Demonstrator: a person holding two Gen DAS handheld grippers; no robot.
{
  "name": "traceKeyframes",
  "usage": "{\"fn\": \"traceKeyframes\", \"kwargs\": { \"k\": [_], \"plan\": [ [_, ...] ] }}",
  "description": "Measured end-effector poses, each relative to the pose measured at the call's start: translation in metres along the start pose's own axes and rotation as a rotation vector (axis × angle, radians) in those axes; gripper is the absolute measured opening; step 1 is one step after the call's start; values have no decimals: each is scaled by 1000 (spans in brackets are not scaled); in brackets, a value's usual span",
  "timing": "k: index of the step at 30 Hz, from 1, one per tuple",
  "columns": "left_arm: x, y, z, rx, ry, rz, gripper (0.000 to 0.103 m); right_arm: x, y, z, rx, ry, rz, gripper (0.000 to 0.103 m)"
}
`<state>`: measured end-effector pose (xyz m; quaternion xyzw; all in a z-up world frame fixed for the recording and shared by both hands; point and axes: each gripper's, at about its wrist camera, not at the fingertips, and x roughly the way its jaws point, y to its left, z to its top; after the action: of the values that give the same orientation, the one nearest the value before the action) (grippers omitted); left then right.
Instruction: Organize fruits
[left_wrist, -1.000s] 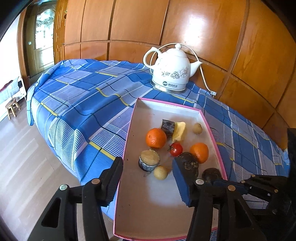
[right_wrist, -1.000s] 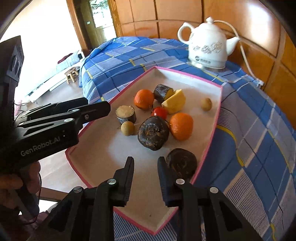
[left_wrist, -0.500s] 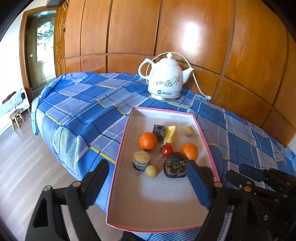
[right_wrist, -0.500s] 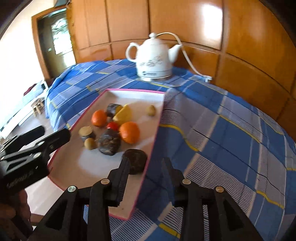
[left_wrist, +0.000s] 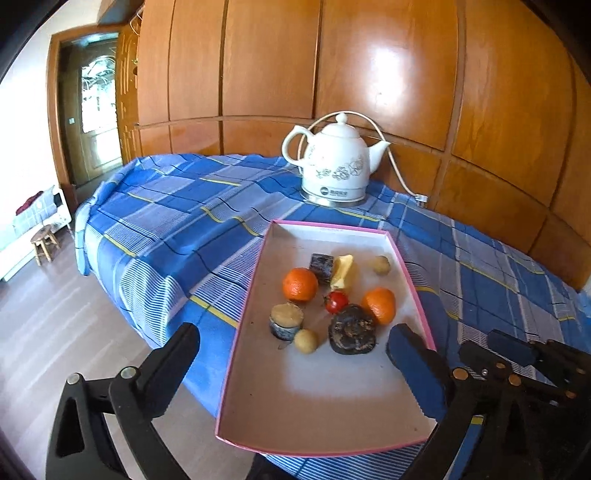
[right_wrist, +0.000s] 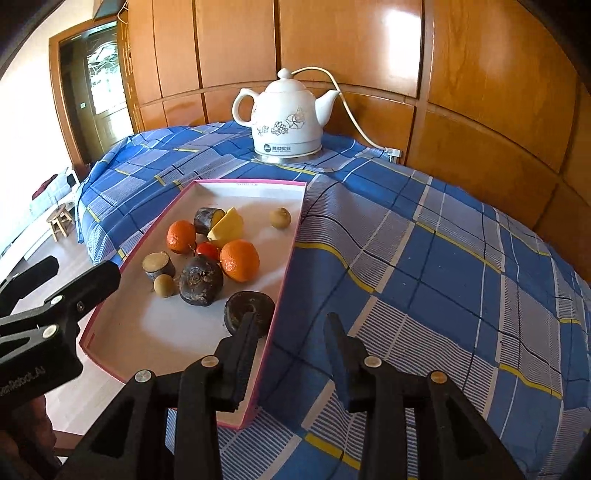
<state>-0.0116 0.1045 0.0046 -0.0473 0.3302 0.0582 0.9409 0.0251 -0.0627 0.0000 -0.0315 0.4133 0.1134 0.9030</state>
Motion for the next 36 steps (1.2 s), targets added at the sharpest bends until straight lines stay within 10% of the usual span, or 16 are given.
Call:
{"fn": "traceKeyframes", "kwargs": {
  "k": [36],
  "plan": [
    [-5, 5, -2, -5, -34, 42, 103, -1, 6, -4, -8, -17, -14, 37]
  ]
}}
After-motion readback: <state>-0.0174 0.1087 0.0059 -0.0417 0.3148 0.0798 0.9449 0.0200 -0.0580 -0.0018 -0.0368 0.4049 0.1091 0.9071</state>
